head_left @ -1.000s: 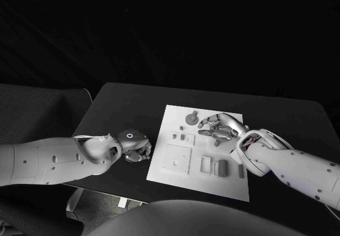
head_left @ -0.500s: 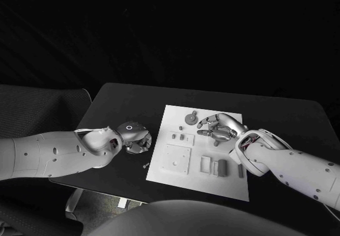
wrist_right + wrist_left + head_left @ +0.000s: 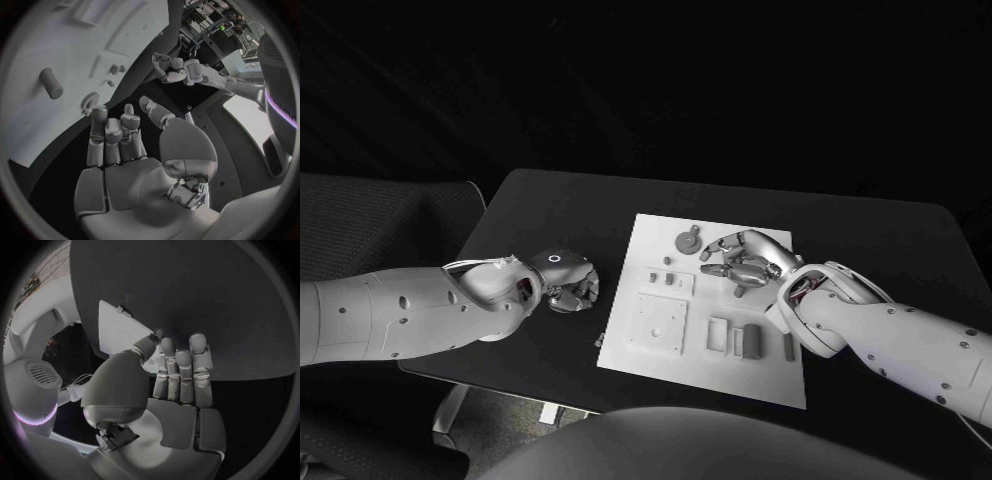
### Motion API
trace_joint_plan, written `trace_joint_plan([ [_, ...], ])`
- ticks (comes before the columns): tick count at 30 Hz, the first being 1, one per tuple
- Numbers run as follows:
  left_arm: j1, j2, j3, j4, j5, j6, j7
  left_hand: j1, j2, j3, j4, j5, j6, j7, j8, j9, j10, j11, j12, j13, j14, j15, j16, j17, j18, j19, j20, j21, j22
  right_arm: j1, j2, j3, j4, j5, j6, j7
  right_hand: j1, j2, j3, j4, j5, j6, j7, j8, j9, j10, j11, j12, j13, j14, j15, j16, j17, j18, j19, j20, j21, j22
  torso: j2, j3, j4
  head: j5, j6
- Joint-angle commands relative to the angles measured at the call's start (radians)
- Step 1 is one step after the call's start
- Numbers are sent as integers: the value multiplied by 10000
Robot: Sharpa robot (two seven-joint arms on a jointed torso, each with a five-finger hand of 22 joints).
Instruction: Assemble the parts on the task board
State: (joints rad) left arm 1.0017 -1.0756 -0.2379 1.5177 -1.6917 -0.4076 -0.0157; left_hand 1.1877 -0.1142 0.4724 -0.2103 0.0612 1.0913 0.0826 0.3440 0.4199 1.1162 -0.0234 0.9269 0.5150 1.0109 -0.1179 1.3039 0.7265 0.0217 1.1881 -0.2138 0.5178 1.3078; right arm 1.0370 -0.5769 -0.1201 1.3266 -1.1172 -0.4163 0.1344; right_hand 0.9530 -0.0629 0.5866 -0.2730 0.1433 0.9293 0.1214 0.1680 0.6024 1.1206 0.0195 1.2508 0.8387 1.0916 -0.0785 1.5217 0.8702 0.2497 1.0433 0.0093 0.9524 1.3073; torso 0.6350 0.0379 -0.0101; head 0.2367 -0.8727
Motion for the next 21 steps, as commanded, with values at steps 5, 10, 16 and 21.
trace_joint_plan([
  [5, 9, -192, -4, 270, 1053, 669, 668, -106, -911, -208, -334, 0, -672, 257, -351, -120, -731, 268, -348, -97, -545, 242, -403, -153, 31, -512, 203, -384, 99, -7, 1, 2, 41, -78, 143, 70, -73, -10, 41, 5, 40, -122, 189, 48, -14, 17, 72, 70, 6, 91, 9, 24, 4, 121, 52, 9, -49, 20, -1, 2, -2, 40, 1],
  [10, 6, -325, -7, 525, 1002, 817, 514, -857, -1655, -736, -270, 2, -1197, 485, -592, -215, -1037, 466, -408, -93, -720, 387, -474, -185, 118, -587, 335, -606, 29, -7, -10, 1, 40, -78, 141, 60, -72, -13, 41, 1, 40, -123, 189, 48, -15, 17, 72, 70, 6, 91, 8, 24, 4, 121, 52, 8, -49, 20, 1, -4, 5, 49, 1],
  [16, 0, -411, -10, 803, 936, 1123, 346, -1145, -1795, -1049, -434, 2, -1565, 622, -744, -281, -1338, 591, -407, -54, -883, 504, -506, -187, 195, -655, 452, -778, -10, -7, 2, 1, 38, -79, 143, 60, -72, -13, 41, -2, 40, -125, 189, 49, -16, 17, 73, 71, 5, 90, 8, 24, 4, 121, 52, 8, -49, 21, 0, -1, 10, 75, 1],
  [21, -18, -402, -13, 905, 932, 1212, 289, -1198, -1792, -1127, -551, 12, -1698, 681, -781, -296, -1504, 651, -345, 0, -978, 567, -498, -173, 243, -674, 520, -862, -16, -7, 10, 1, 29, -79, 149, 63, -73, -13, 41, -4, 40, -127, 190, 50, -17, 17, 73, 71, 5, 90, 8, 24, 4, 121, 52, 8, -49, 21, 4, -3, -2, 89, 1],
])
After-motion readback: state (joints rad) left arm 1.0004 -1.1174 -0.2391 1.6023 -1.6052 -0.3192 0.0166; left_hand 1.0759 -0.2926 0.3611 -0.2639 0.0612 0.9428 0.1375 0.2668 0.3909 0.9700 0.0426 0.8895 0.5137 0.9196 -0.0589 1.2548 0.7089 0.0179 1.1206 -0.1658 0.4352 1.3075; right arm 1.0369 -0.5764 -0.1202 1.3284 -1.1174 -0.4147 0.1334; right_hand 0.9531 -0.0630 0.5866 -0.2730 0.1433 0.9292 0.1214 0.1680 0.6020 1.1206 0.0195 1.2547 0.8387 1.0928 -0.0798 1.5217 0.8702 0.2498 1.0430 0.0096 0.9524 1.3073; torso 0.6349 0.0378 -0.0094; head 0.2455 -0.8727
